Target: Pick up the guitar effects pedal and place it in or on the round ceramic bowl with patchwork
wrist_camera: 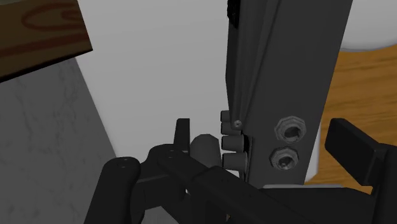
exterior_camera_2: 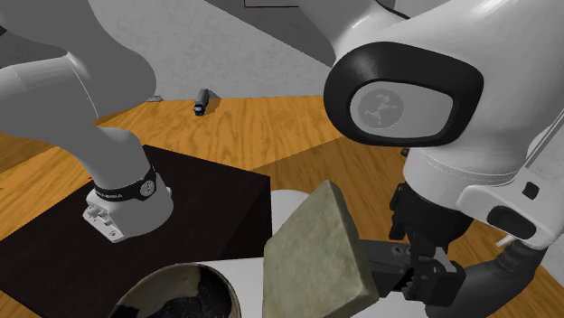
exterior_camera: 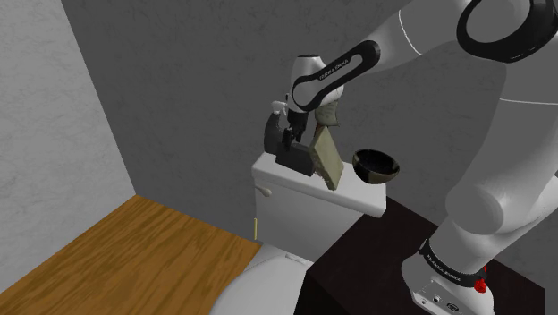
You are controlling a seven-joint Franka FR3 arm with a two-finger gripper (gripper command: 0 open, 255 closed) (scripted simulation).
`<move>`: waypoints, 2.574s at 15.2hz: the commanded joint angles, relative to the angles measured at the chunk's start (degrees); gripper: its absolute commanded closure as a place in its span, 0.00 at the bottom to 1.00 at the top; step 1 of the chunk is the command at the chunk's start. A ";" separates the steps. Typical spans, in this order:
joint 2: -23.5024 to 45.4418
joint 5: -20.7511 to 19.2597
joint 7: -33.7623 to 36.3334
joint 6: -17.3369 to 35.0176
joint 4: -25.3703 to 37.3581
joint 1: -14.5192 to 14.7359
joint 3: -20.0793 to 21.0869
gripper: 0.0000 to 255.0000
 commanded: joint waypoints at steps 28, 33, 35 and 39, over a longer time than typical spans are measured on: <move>-5.72 3.15 -2.12 -8.65 3.39 -0.80 0.94 1.00; -7.49 4.06 -2.73 -12.17 5.28 -0.97 1.10 1.00; -8.12 4.37 -2.94 -13.60 6.12 -1.03 1.14 1.00; -9.24 4.91 -3.31 -16.47 7.97 -1.12 1.20 1.00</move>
